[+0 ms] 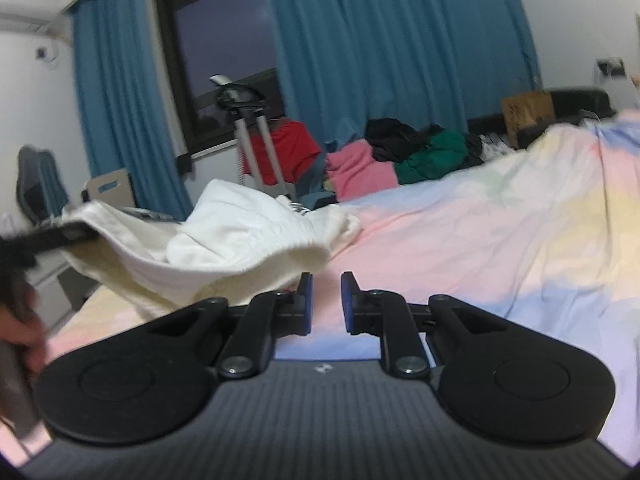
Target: Fold clothes
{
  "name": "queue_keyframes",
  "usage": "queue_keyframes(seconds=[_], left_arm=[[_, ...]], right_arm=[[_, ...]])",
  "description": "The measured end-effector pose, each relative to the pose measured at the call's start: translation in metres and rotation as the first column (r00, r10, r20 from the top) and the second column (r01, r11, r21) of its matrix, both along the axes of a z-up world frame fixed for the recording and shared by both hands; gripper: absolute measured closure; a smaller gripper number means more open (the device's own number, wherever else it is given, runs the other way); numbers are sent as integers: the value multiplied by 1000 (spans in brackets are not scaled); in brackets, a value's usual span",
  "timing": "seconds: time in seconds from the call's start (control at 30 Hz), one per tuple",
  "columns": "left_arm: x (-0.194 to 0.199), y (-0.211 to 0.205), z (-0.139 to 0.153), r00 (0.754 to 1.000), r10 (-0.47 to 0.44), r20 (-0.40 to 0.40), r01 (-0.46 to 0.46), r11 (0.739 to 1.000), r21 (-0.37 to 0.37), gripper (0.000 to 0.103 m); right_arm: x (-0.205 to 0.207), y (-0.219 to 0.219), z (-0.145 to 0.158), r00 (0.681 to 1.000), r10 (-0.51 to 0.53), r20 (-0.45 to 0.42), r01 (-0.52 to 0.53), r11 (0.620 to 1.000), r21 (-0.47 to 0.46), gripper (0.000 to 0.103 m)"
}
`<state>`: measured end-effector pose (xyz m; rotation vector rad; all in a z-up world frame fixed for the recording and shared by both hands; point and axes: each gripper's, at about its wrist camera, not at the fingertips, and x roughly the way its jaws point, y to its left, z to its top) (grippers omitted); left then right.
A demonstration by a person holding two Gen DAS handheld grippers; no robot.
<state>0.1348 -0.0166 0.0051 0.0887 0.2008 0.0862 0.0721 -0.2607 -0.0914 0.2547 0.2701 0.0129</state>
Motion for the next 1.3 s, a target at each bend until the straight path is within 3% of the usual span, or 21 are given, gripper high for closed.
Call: queue_keyframes(seconds=[0.1,0.23,0.37,0.5,0.63,0.7,0.8,1.0,1.13,1.23,1.3], left_arm=[[-30,30,24,1000,-4,16,5,1000,-20,93],[-62,82,50,1000,22,22,-20,998,-67,93],[-78,142,46,996,86,-39,-89,992,-88,93],[-76,197,24,984,115,-135,-133,981,-138,93],[-72,237,1,976,113,-186,-152,966,-211,93],[-65,250,-7,969,114,-221,-169,953,-250,92],[-57,261,-14,963,112,-247,-187,933,-308,92],[-50,266,-20,960,105,-258,-183,936,-300,92],[-33,272,-23,957,95,-275,-192,918,-348,92],[-28,278,-24,956,93,-277,-199,902,-384,92],[-28,283,-25,958,94,-272,-204,888,-412,92]], right_arm=[[-10,14,7,1000,28,11,-28,998,-58,85],[-24,18,10,997,69,-27,-69,997,-23,84],[-28,43,3,975,206,-88,-210,977,-40,83],[-27,78,-4,921,364,-142,-376,924,-71,78],[-28,116,-16,838,498,-225,-524,848,-75,76],[-29,135,-21,805,528,-272,-574,808,-132,74],[-27,156,-31,787,525,-323,-602,769,-216,72],[-1,160,-43,816,465,-343,-551,806,-219,69],[10,165,-51,822,460,-336,-536,824,-184,71],[9,156,-41,817,483,-315,-533,841,-90,87],[3,150,-28,803,522,-286,-549,835,-16,88]])
